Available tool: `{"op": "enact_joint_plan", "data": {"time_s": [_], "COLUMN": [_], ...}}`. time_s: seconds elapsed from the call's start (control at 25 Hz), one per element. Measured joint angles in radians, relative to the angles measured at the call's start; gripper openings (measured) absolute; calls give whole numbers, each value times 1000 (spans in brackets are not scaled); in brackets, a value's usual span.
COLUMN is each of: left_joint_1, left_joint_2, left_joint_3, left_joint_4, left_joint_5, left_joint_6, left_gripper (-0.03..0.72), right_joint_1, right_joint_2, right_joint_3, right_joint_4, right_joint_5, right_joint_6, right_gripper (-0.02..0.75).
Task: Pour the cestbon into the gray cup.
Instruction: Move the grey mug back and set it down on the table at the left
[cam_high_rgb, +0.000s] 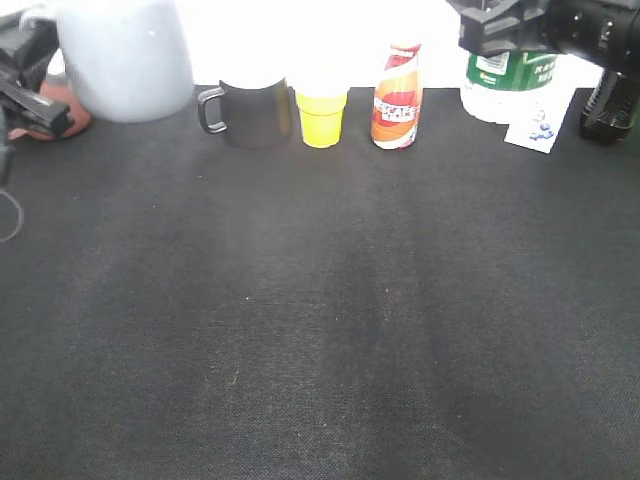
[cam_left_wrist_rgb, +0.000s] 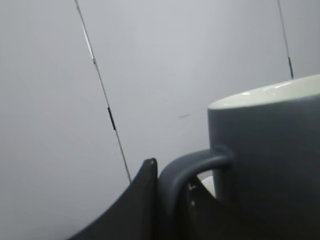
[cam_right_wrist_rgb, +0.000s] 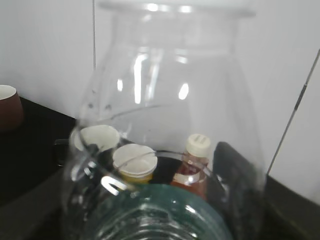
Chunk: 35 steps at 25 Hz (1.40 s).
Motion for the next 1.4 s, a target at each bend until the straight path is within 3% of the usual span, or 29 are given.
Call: {"op": "enact_joint_plan", "data": {"time_s": [0.16,0.28,0.4,1.16,1.4], "left_joint_1": [8,81,109,110,110], "left_joint_2": [112,168,227,669,723], "left_joint_3": [-94,-158,-203,-588,-601], "left_joint_4": [-22,-64,-68,-50,-51], "left_joint_5": [5,2,2,9,8], "left_joint_6": [51,59,61,63,63], "left_gripper": [71,71,71,71,71], "right_joint_1": [0,0,0,0,0], "right_joint_2": [0,0,0,0,0], "right_joint_3": [0,1,1,3,3], "right_joint_4": [0,-20,-20,-57,-73], "right_joint_5": [0,6,6,20,21], "right_joint_6": [0,0,0,-23,-24], "right_gripper": [504,504,504,504,504]}}
